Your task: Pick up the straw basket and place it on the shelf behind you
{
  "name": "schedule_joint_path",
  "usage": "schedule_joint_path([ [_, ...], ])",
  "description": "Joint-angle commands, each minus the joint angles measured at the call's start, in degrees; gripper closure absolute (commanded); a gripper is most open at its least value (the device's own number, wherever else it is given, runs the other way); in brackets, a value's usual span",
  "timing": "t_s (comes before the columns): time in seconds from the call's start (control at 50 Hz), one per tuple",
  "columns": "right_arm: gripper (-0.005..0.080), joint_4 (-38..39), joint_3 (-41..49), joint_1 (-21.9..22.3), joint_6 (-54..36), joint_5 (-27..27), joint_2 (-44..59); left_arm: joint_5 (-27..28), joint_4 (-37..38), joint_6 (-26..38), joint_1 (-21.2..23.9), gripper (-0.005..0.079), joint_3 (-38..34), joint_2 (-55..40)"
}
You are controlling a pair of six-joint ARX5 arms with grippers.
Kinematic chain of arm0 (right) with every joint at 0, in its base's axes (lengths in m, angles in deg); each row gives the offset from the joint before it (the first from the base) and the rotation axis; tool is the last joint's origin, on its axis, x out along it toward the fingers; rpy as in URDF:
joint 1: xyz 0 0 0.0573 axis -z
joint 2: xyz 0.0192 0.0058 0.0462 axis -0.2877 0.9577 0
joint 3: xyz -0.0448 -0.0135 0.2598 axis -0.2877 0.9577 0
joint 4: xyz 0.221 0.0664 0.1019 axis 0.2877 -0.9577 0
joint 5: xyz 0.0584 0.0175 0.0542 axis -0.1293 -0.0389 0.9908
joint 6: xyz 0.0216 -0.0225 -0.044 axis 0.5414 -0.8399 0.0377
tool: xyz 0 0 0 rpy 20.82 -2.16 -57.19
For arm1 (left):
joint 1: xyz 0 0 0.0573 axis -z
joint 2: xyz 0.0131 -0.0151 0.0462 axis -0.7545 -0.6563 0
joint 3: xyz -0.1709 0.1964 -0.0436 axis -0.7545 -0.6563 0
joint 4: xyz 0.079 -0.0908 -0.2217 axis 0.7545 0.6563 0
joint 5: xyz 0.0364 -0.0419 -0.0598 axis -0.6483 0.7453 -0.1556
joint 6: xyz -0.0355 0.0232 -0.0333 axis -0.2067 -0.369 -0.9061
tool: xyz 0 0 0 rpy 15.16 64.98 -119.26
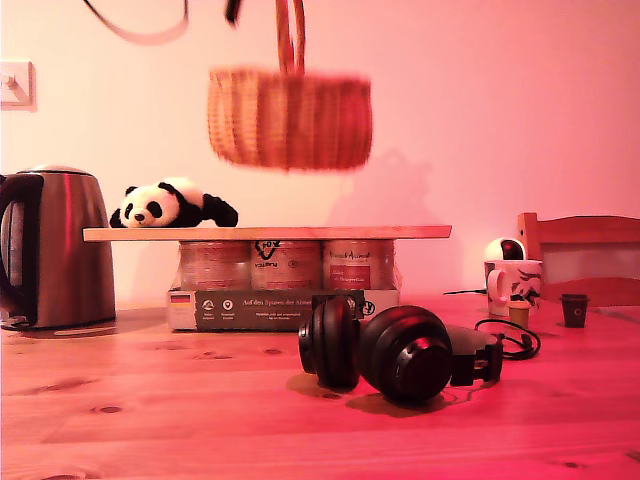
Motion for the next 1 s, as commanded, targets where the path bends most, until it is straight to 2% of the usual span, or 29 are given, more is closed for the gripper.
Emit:
schedule_joint_path([
  [0.0, 0.0762, 0.5, -0.9, -0.2, 0.0, 0.2, -0.3, 0.0, -4.6, 1.1, 0.4, 0.0765, 3.5, 1.0],
  [0.36, 0.0762, 0.6, -0.9, -0.2, 0.0, 0.2, -0.3, -0.1, -5.3, 1.7, 0.4, 0.0765, 3.5, -1.3],
  [0.42, 0.0762, 0.7, -0.9, -0.2, 0.0, 0.2, -0.3, 0.0, -5.2, 3.7, 0.4, 0.0765, 3.5, -1.6],
  [0.76, 0.0762, 1.3, -0.9, -0.2, -0.1, 0.2, -0.3, 0.3, 2.7, 5.0, 0.4, 0.0765, 3.5, -1.6],
  [0.98, 0.0762, 1.3, -0.9, -0.2, -0.1, 0.2, -0.3, 0.4, 2.7, 5.7, 0.4, 0.0765, 3.5, -1.6],
])
